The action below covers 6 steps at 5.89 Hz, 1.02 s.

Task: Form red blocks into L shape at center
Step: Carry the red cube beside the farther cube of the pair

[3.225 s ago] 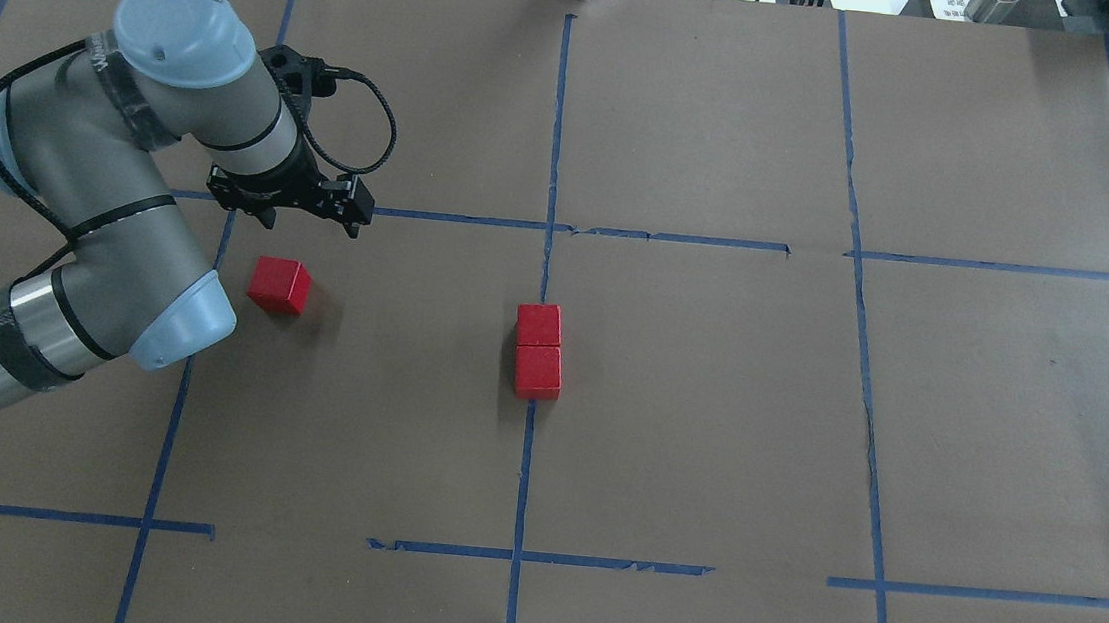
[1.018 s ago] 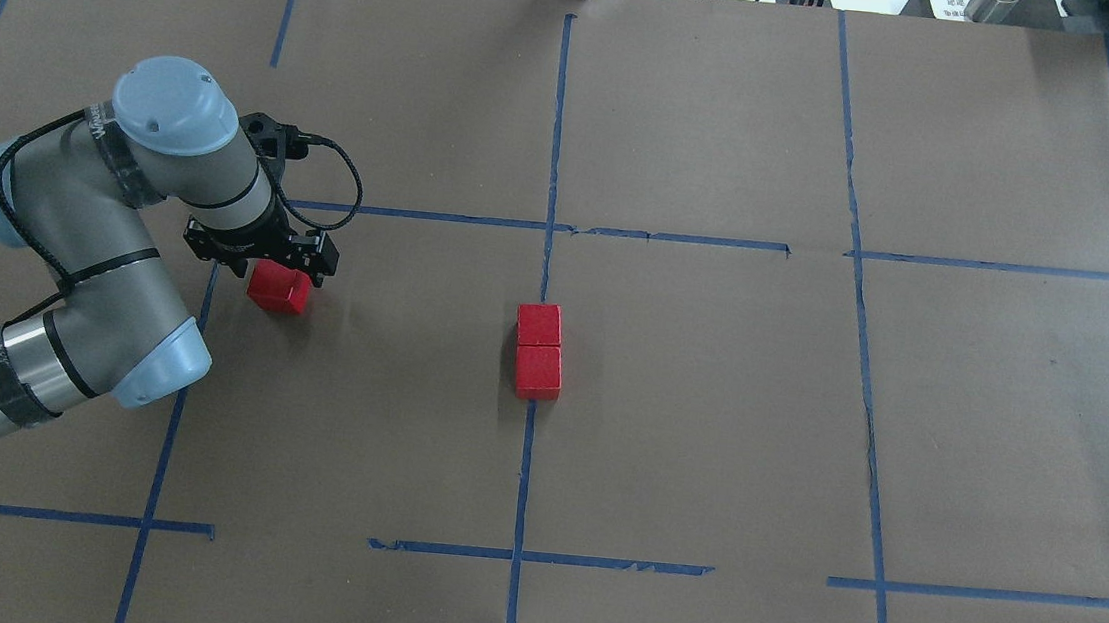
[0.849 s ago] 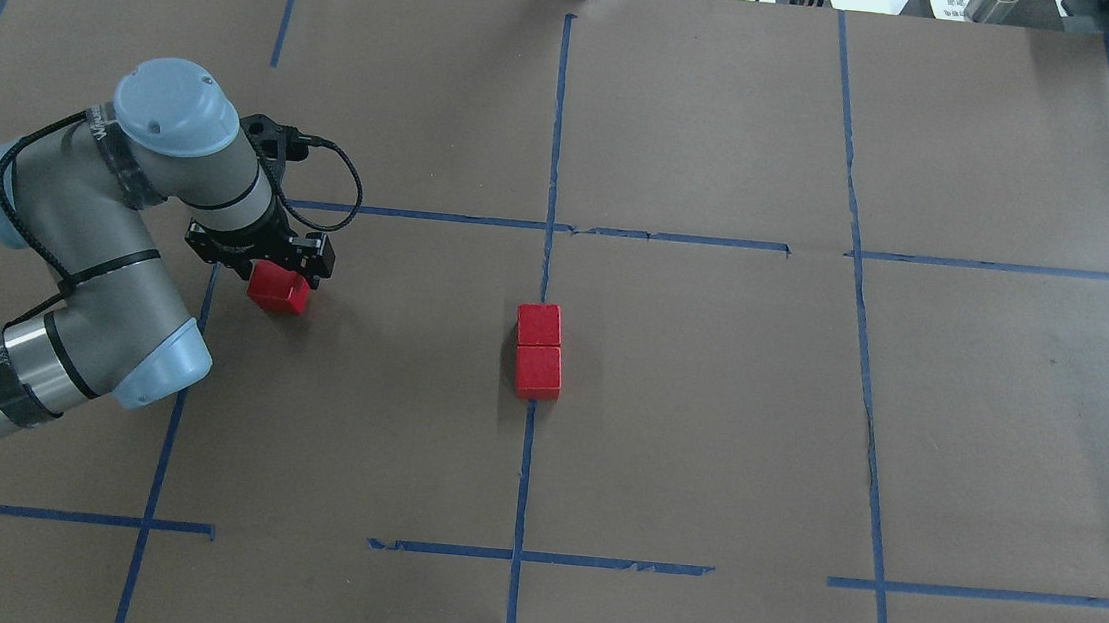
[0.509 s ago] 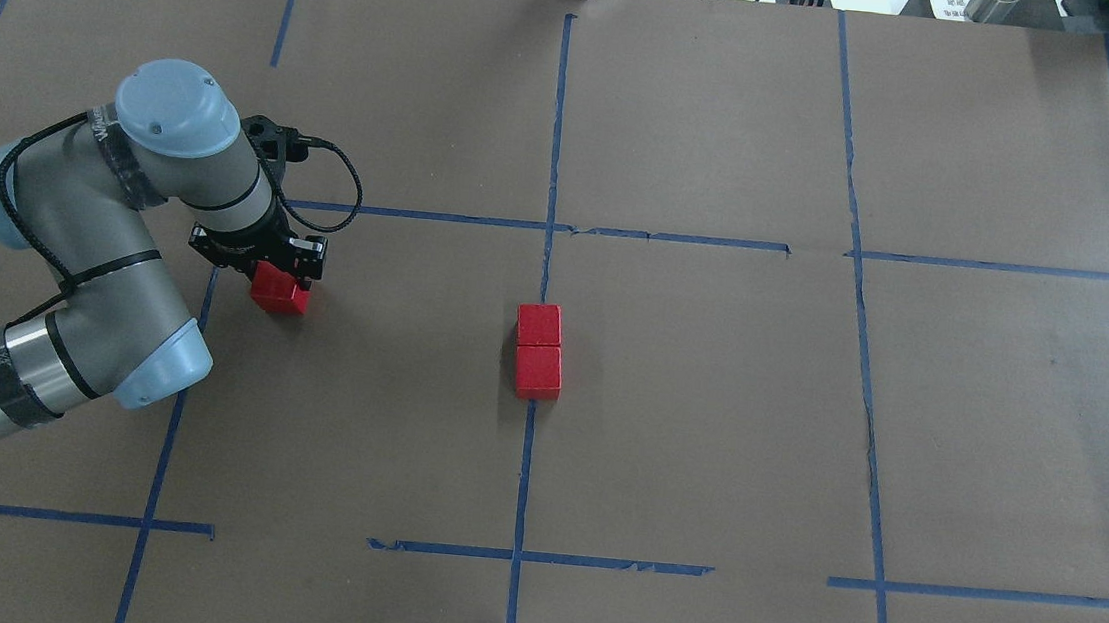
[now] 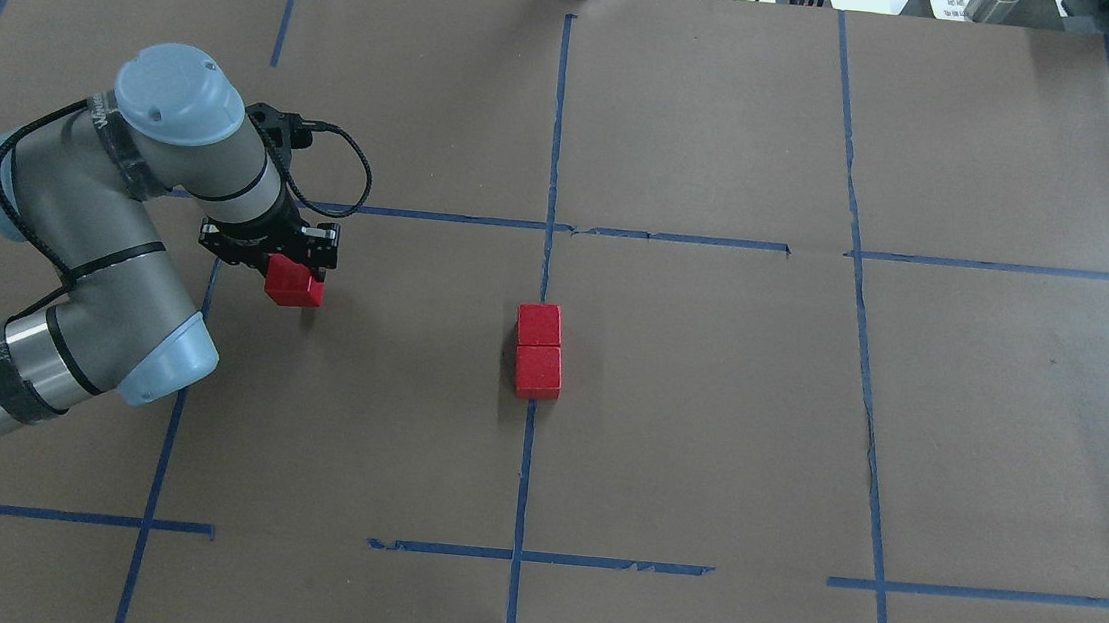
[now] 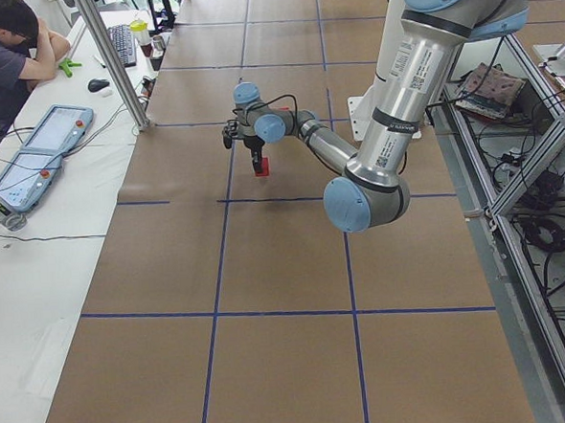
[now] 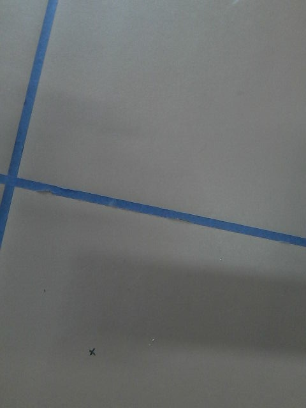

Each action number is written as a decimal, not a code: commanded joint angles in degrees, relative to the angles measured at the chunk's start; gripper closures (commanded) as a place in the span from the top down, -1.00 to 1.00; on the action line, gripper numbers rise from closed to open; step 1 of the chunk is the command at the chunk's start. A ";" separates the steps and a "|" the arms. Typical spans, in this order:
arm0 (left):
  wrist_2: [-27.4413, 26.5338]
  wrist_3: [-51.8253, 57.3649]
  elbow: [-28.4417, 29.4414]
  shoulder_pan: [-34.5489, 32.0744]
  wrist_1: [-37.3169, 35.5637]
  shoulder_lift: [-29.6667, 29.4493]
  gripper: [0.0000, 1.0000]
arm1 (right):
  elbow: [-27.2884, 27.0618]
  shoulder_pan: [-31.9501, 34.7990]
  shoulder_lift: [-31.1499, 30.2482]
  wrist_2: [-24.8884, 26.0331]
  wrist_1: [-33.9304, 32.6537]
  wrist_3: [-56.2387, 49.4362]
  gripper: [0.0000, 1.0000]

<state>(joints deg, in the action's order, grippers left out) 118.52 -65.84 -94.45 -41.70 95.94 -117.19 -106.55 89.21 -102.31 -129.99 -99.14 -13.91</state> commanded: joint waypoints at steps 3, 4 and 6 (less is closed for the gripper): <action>-8.49 -51.79 -3.99 6.32 -0.31 -5.23 -0.33 | -0.41 0.09 0.00 -0.09 0.00 0.02 0.99; -12.65 -62.63 -2.95 10.72 -5.80 -8.29 -0.32 | -0.50 0.00 0.00 0.00 0.00 -0.07 0.99; -12.52 -76.39 -0.58 11.03 -9.28 -12.95 -0.28 | -0.50 0.00 0.00 -0.09 0.09 -0.07 0.99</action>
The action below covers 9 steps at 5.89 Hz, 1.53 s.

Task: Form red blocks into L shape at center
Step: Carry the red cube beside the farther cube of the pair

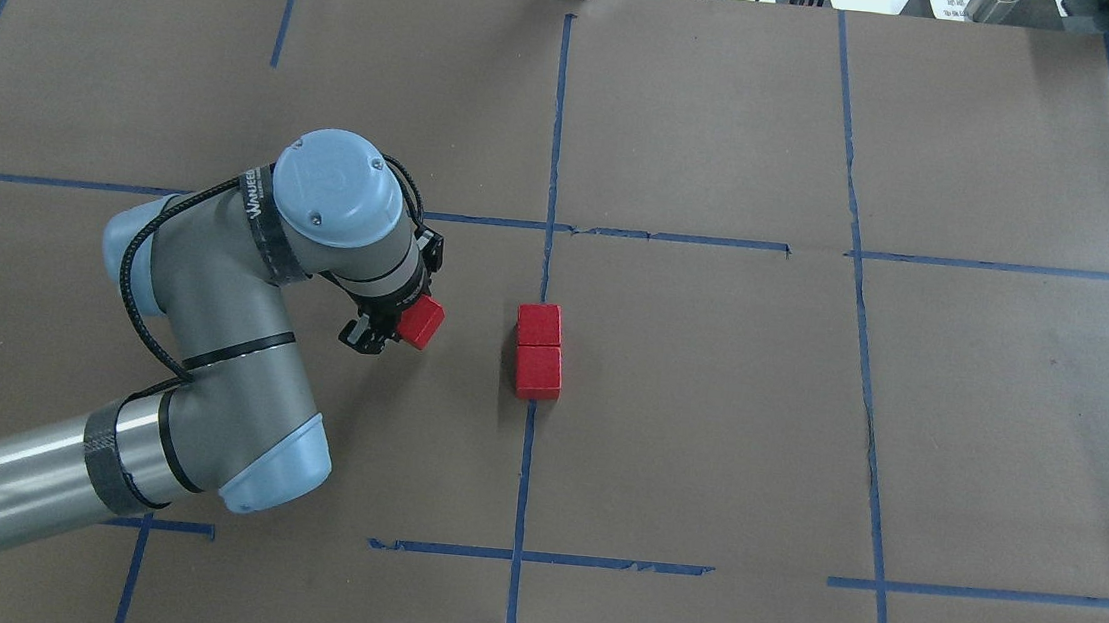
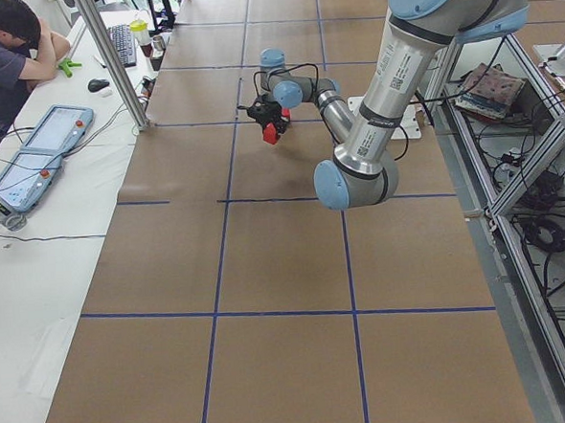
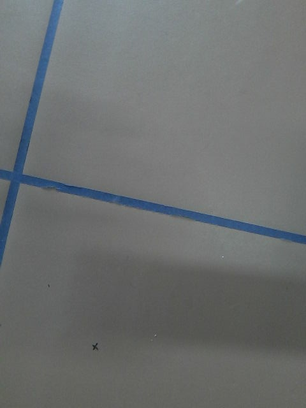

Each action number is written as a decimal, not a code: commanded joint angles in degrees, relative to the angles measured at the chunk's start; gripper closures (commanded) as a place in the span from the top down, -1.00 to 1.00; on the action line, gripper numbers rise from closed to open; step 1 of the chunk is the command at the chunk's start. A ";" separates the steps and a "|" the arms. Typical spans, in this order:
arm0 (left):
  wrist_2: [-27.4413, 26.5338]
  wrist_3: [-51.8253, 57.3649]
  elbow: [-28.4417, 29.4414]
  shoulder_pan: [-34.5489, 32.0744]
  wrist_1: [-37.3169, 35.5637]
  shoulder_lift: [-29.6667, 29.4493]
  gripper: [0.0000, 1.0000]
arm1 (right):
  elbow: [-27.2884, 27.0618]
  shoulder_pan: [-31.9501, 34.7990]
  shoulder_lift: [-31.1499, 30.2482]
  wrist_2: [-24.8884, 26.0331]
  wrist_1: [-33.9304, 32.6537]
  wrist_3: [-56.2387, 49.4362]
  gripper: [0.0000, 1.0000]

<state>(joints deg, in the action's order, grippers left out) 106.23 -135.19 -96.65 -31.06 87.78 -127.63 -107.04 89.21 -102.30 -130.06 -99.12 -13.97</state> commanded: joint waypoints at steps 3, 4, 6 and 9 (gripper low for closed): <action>0.03 -18.76 11.65 0.74 -0.07 -10.18 -0.18 | -0.01 0.08 0.00 0.07 0.07 -0.01 0.99; -0.06 -19.06 11.92 1.52 0.02 -10.18 -0.17 | -0.01 0.08 0.00 0.07 0.07 -0.09 0.99; -0.06 -19.06 12.36 1.53 0.46 -10.18 -0.12 | -0.01 0.08 0.00 0.16 0.07 -0.10 0.99; -0.06 -24.83 12.54 1.53 1.43 -9.83 -0.11 | -0.01 0.00 0.00 0.16 0.07 -0.18 0.99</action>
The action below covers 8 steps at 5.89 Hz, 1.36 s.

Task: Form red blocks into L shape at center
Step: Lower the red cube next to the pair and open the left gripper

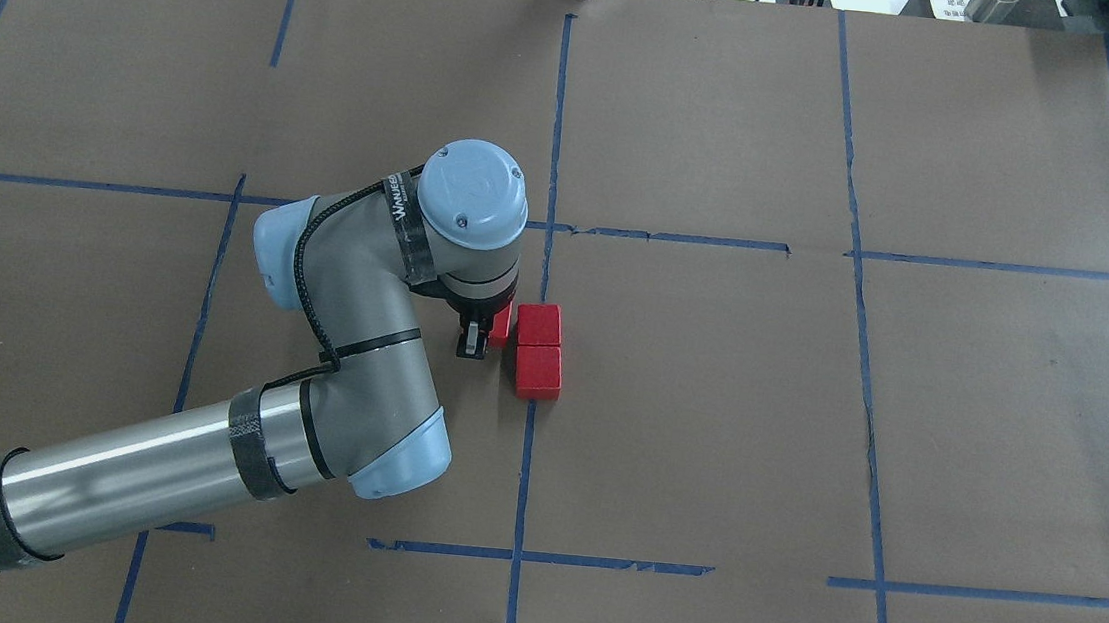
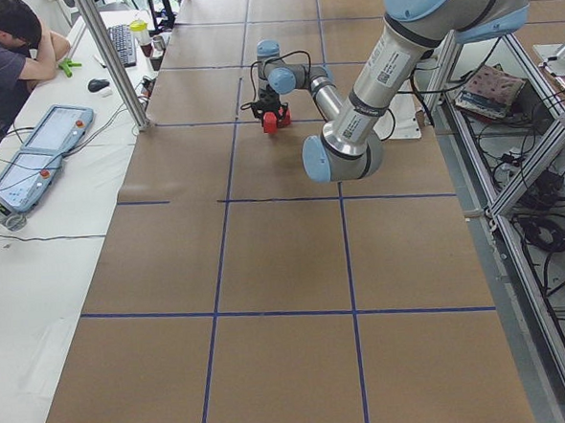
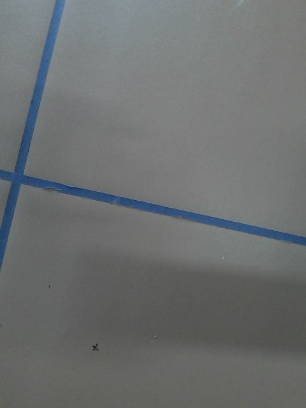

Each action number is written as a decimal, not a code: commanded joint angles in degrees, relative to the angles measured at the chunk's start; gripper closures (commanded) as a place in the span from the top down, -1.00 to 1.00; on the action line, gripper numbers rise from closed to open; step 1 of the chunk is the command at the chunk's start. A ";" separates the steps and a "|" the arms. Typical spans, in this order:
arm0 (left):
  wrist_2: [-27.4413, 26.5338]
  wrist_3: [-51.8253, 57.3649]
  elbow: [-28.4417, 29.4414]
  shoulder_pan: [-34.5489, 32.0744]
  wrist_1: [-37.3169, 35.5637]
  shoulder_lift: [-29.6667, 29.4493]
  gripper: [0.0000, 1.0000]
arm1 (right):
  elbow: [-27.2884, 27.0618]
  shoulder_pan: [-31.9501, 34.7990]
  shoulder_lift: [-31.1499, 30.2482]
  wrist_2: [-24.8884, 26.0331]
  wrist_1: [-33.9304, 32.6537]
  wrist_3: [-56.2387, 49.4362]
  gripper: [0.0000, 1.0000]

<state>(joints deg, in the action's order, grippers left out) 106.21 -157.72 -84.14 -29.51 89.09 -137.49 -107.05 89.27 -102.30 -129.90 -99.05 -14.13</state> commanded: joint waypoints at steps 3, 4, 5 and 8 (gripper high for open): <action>-0.04 -5.40 0.29 -0.11 1.61 0.38 -0.05 | 0.09 0.02 0.00 0.00 0.00 -0.11 0.99; -0.04 -5.75 0.82 -0.02 2.84 0.56 -0.02 | 0.09 -0.06 0.00 0.00 0.00 -0.11 0.99; -0.04 -5.67 1.43 -0.02 3.98 0.56 0.02 | 0.09 0.02 0.00 0.00 0.00 -0.20 0.99; 0.04 -6.10 1.35 0.24 4.25 0.65 0.05 | 0.09 0.02 0.00 0.09 0.00 -0.20 0.99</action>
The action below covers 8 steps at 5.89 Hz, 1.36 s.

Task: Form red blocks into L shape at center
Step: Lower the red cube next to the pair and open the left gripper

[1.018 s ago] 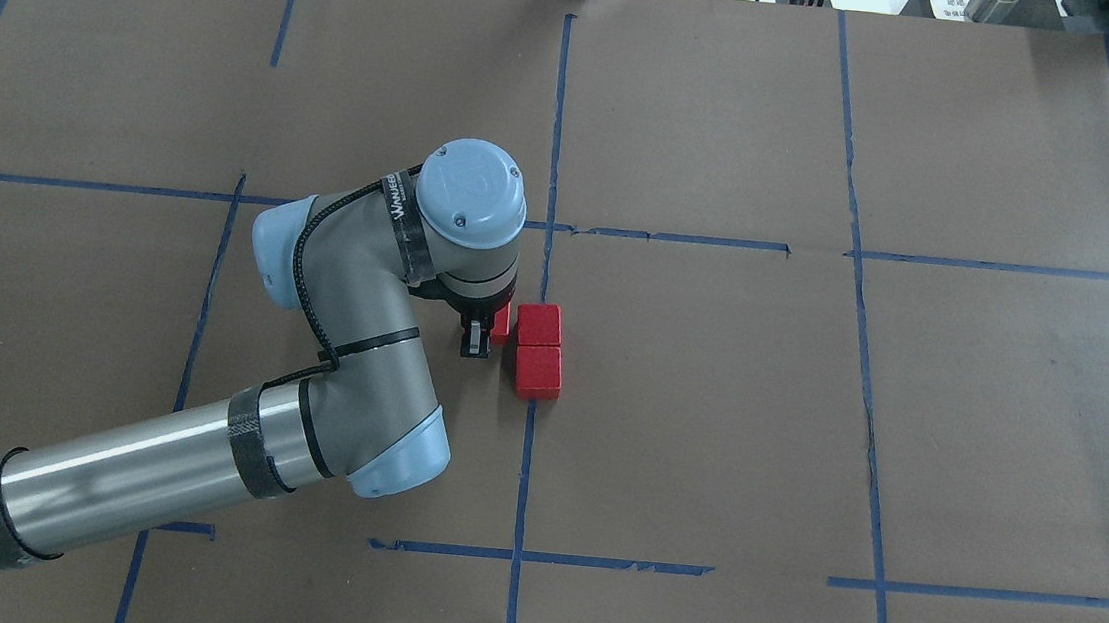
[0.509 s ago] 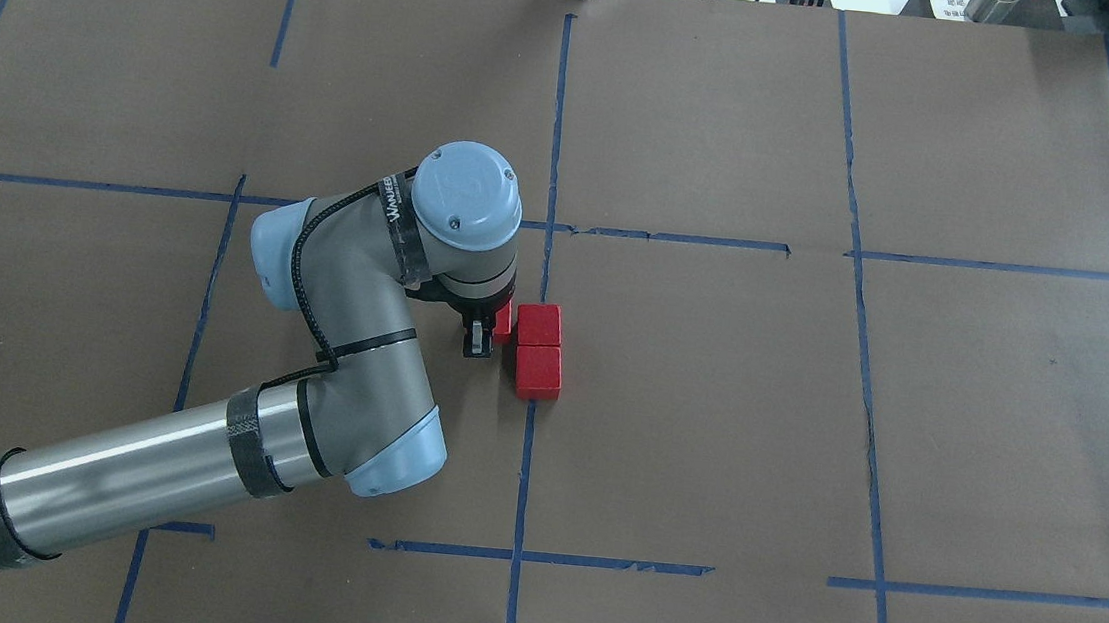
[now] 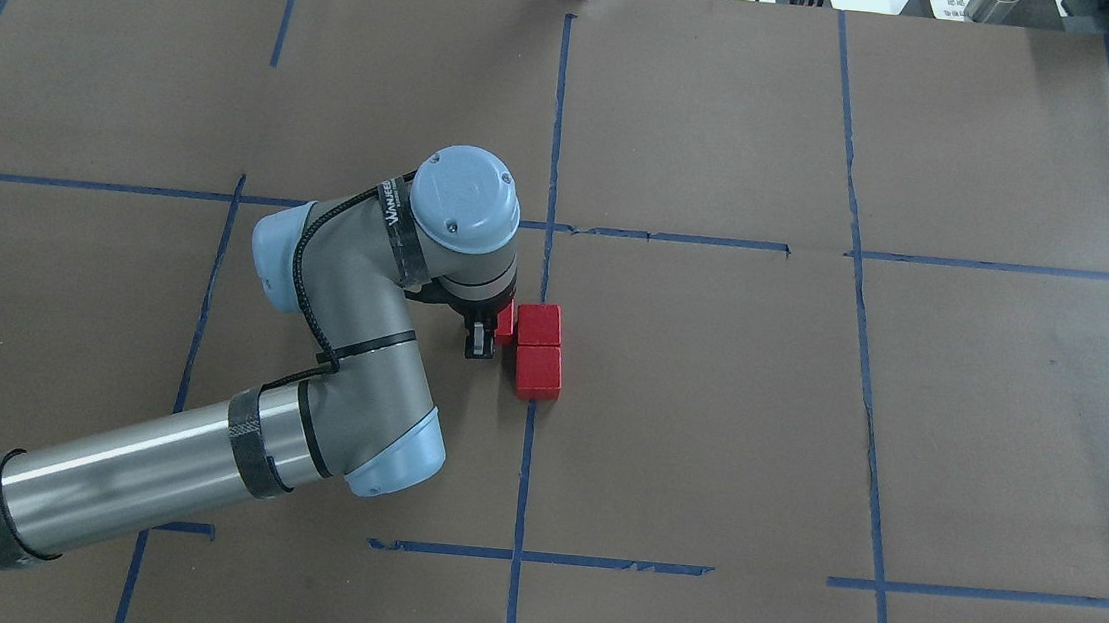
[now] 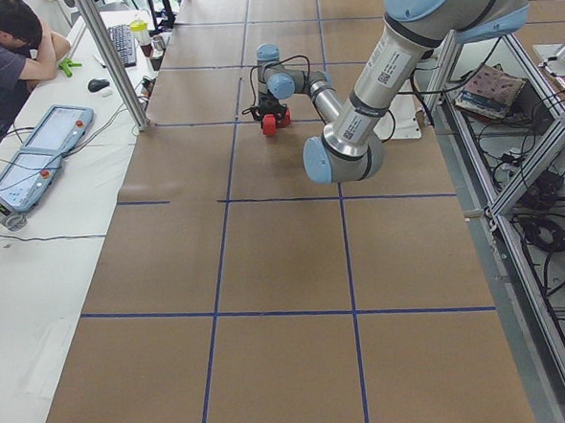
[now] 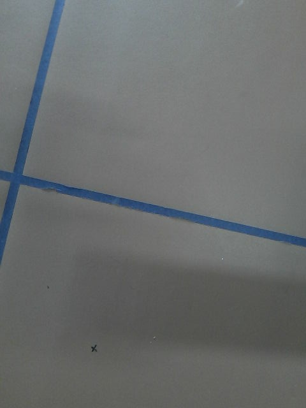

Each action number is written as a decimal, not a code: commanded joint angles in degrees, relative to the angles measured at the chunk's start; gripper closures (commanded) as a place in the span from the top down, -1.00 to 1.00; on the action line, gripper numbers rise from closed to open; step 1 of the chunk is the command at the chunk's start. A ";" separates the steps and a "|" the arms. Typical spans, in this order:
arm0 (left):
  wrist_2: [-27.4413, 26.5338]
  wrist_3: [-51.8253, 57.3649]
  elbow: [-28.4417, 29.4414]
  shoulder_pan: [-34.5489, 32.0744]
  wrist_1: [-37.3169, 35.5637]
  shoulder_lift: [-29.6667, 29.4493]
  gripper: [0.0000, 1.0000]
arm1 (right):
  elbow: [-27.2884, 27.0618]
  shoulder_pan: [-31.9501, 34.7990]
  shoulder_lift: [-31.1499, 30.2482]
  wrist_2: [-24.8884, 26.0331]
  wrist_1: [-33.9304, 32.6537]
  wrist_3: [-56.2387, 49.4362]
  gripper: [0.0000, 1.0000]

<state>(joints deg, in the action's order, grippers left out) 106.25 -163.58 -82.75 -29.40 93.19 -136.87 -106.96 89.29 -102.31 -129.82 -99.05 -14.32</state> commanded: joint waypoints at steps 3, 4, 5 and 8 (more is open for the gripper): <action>0.01 -0.78 -0.75 0.66 0.15 0.91 0.08 | -0.09 0.01 0.00 0.01 0.00 0.00 0.99; 0.01 -0.78 -0.83 0.75 1.20 1.17 0.09 | 0.00 0.01 0.00 0.01 0.00 0.00 0.99; 0.01 -0.78 -0.83 1.18 1.64 1.17 0.10 | 0.00 0.01 0.00 0.01 0.00 -0.09 0.99; 0.01 -0.78 -0.92 1.63 1.74 1.26 0.13 | 0.09 -0.08 0.00 0.01 0.00 -0.09 0.99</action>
<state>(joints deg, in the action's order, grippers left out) 106.26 -164.36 -83.66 -28.15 94.91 -135.69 -106.93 89.24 -102.30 -129.81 -99.05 -14.41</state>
